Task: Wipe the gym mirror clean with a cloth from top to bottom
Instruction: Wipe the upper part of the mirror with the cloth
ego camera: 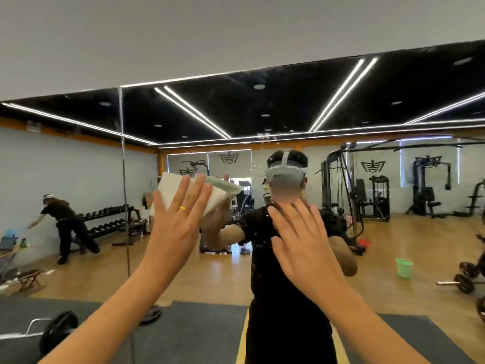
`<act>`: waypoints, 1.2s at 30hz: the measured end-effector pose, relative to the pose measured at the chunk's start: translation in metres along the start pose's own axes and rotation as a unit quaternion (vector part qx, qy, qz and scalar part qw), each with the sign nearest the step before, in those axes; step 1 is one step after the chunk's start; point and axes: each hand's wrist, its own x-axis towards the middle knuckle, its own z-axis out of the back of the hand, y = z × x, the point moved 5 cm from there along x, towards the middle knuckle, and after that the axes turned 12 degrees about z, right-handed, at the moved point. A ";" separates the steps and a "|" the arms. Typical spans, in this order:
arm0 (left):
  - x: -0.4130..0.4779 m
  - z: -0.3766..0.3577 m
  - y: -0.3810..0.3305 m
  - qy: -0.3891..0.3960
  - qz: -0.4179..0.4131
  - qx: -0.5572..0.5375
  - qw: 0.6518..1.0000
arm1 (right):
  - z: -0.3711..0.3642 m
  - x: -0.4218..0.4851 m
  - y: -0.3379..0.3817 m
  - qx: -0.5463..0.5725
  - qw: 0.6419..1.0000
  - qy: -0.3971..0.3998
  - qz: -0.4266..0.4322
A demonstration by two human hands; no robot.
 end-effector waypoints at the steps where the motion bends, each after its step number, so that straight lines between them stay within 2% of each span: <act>1: 0.007 -0.003 0.013 -0.008 -0.007 -0.007 1.000 | -0.004 0.012 0.006 -0.006 1.000 -0.005 -0.002; 4: 0.028 -0.011 0.049 -0.039 -0.026 -0.028 0.998 | -0.017 0.051 0.021 -0.026 1.000 -0.013 0.007; 7: 0.048 -0.019 0.080 -0.066 -0.008 -0.052 0.996 | -0.027 0.089 0.031 -0.055 0.998 -0.024 0.017; 12: 0.076 -0.027 0.094 -0.083 -0.025 -0.074 0.993 | -0.035 0.146 0.033 -0.083 0.996 -0.037 0.020; 19: 0.120 -0.020 0.114 -0.111 0.042 -0.105 0.987 | -0.028 0.178 0.004 -0.113 0.992 -0.054 0.004; 23: 0.145 -0.027 0.119 -0.100 0.071 -0.101 0.987 | -0.032 0.176 -0.013 -0.112 0.993 -0.039 -0.016; 28: 0.164 -0.039 0.126 -0.047 0.113 -0.087 0.989 | -0.047 0.163 -0.033 -0.114 0.993 -0.016 -0.016; 33: 0.155 -0.048 0.130 -0.048 0.122 -0.060 0.989 | -0.040 0.156 -0.041 -0.105 0.993 -0.055 -0.013; 36: 0.159 -0.052 0.131 -0.030 0.158 -0.054 0.985 | -0.039 0.157 -0.051 -0.088 0.994 -0.056 -0.035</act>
